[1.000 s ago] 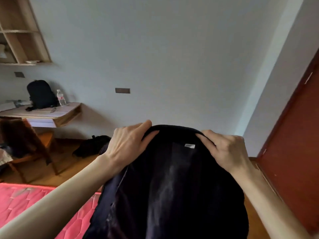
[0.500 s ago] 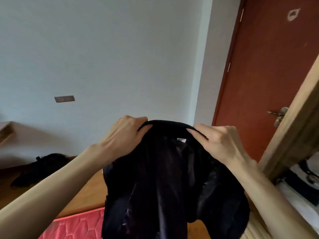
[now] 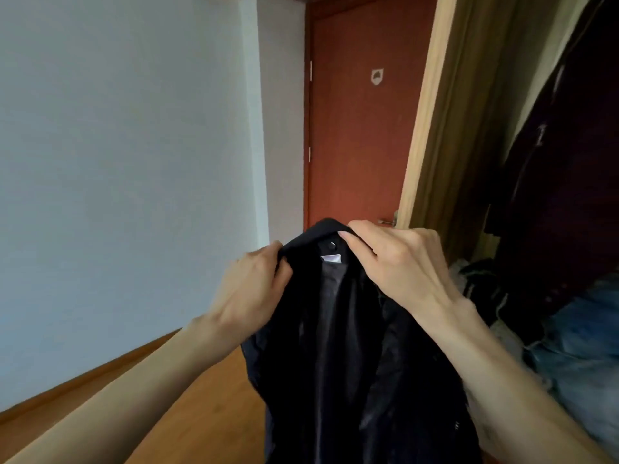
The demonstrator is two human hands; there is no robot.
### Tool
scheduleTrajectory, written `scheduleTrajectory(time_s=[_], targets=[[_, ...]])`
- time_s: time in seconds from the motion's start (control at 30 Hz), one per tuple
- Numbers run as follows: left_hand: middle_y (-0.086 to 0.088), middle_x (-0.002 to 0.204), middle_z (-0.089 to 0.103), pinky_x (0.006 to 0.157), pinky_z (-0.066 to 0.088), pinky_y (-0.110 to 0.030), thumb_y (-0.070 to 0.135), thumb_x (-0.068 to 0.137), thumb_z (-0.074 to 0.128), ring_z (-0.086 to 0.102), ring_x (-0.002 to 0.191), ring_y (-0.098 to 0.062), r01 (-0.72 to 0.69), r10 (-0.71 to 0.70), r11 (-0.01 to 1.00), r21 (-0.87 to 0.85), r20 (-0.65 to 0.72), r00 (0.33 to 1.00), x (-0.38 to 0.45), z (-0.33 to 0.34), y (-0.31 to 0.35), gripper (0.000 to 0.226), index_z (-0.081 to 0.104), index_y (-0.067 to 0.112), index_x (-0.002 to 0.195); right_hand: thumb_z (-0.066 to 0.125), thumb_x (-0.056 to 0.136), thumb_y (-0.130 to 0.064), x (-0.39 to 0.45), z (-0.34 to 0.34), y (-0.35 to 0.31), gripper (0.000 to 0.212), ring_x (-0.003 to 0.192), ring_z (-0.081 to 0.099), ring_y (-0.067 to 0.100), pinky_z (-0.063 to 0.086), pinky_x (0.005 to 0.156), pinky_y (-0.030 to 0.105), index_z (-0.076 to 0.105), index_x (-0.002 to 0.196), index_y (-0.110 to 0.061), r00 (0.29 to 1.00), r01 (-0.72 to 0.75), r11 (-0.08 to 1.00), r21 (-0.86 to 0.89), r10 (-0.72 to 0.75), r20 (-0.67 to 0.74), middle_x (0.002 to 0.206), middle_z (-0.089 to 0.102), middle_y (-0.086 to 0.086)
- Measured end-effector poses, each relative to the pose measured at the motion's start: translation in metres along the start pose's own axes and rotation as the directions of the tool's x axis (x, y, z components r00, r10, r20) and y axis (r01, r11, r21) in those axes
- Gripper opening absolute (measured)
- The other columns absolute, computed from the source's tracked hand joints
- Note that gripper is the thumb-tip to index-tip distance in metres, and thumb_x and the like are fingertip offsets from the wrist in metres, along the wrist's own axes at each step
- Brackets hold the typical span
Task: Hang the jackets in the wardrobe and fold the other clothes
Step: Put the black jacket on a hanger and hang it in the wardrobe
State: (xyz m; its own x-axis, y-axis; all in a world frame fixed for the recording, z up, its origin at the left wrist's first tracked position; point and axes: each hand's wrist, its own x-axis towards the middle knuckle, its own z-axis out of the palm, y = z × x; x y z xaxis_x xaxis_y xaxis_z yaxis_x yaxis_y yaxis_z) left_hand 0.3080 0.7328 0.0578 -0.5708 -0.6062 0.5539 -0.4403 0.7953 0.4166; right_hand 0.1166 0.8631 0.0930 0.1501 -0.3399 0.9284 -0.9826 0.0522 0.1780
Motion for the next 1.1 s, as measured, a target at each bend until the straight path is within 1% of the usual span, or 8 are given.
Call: scheduleTrajectory(time_s=[0.1,0.3,0.43,0.5,0.67,0.87,0.97,1.1], targets=[[-0.001,0.06,0.054,0.057,0.043,-0.048,0.02,0.097,0.043,0.054,0.059,-0.037,-0.09,0.087,0.987,-0.13,-0.027,0.996,0.022,0.024,0.021,0.007,0.045,0.014,0.094,0.062,0.105,-0.032,-0.003,-0.018,0.02,0.032,0.041,0.051,0.018,0.043,0.036,0.031,0.075,0.082,-0.013,1.0,-0.006,0.993,-0.12,0.008,0.014,0.051,0.054,-0.006],[0.001,0.051,0.047,0.052,0.037,-0.038,0.042,0.105,0.039,0.049,0.051,-0.025,-0.367,0.376,0.872,-0.323,-0.038,0.926,0.055,0.057,0.054,0.02,0.037,0.03,0.089,0.06,0.106,-0.035,-0.008,-0.061,0.056,0.034,0.04,0.05,0.01,0.037,0.035,0.026,0.075,0.083,-0.016,0.998,-0.047,0.926,-0.376,0.063,0.031,0.051,0.053,-0.01],[0.003,0.044,0.037,0.04,0.031,-0.032,0.05,0.106,0.035,0.048,0.042,-0.03,-0.606,0.598,0.778,-0.163,-0.102,0.795,0.076,0.07,0.074,0.024,0.039,0.029,0.097,0.058,0.107,-0.038,-0.008,-0.083,0.073,0.036,0.042,0.052,0.013,0.032,0.038,0.027,0.072,0.079,-0.02,0.996,-0.031,0.842,-0.539,0.071,0.054,0.052,0.054,-0.009],[0.006,0.045,0.031,0.039,0.028,-0.028,0.046,0.105,0.035,0.045,0.037,-0.029,-0.644,0.633,0.755,-0.119,-0.123,0.765,0.088,0.07,0.084,0.022,0.039,0.027,0.093,0.057,0.107,-0.04,-0.011,-0.095,0.081,0.037,0.043,0.056,0.015,0.037,0.036,0.031,0.072,0.08,-0.02,0.995,-0.011,0.807,-0.591,0.065,0.07,0.054,0.058,-0.008],[0.009,0.067,0.048,0.043,0.037,-0.029,0.032,0.11,0.045,0.05,0.045,-0.019,-0.735,0.7,0.67,-0.107,-0.239,0.673,0.116,0.068,0.103,0.026,0.048,0.019,0.087,0.057,0.107,-0.042,-0.008,-0.121,0.087,0.037,0.05,0.064,0.015,0.039,0.036,0.033,0.073,0.082,-0.02,0.994,0.065,0.716,-0.695,0.017,0.111,0.06,0.065,-0.009],[0.017,0.051,0.025,0.04,0.021,-0.023,0.028,0.105,0.052,0.022,0.037,-0.004,-0.686,0.619,0.673,-0.278,-0.296,0.727,0.126,0.072,0.138,0.021,0.05,0.017,0.087,0.062,0.105,-0.041,0.002,-0.142,0.093,0.032,0.055,0.066,0.015,0.041,0.037,0.031,0.074,0.086,-0.017,0.997,0.015,0.661,-0.75,0.043,0.058,0.067,0.068,-0.008],[0.012,0.05,0.039,0.04,0.035,-0.028,0.033,0.107,0.045,0.039,0.038,-0.008,-0.689,0.638,0.636,-0.349,-0.264,0.723,0.136,0.087,0.156,0.022,0.051,0.019,0.092,0.06,0.105,-0.043,0.002,-0.152,0.102,0.035,0.055,0.065,0.017,0.043,0.039,0.032,0.072,0.087,-0.016,0.991,-0.031,0.654,-0.756,0.117,0.061,0.068,0.068,-0.007],[0.014,0.051,0.04,0.043,0.023,-0.02,0.029,0.108,0.045,0.043,0.04,-0.007,-0.687,0.633,0.604,-0.404,-0.28,0.722,0.148,0.102,0.186,0.019,0.054,0.021,0.093,0.058,0.106,-0.044,-0.005,-0.166,0.118,0.036,0.054,0.063,0.015,0.041,0.039,0.032,0.072,0.087,-0.016,0.983,-0.067,0.618,-0.783,0.177,0.055,0.067,0.065,-0.008]])
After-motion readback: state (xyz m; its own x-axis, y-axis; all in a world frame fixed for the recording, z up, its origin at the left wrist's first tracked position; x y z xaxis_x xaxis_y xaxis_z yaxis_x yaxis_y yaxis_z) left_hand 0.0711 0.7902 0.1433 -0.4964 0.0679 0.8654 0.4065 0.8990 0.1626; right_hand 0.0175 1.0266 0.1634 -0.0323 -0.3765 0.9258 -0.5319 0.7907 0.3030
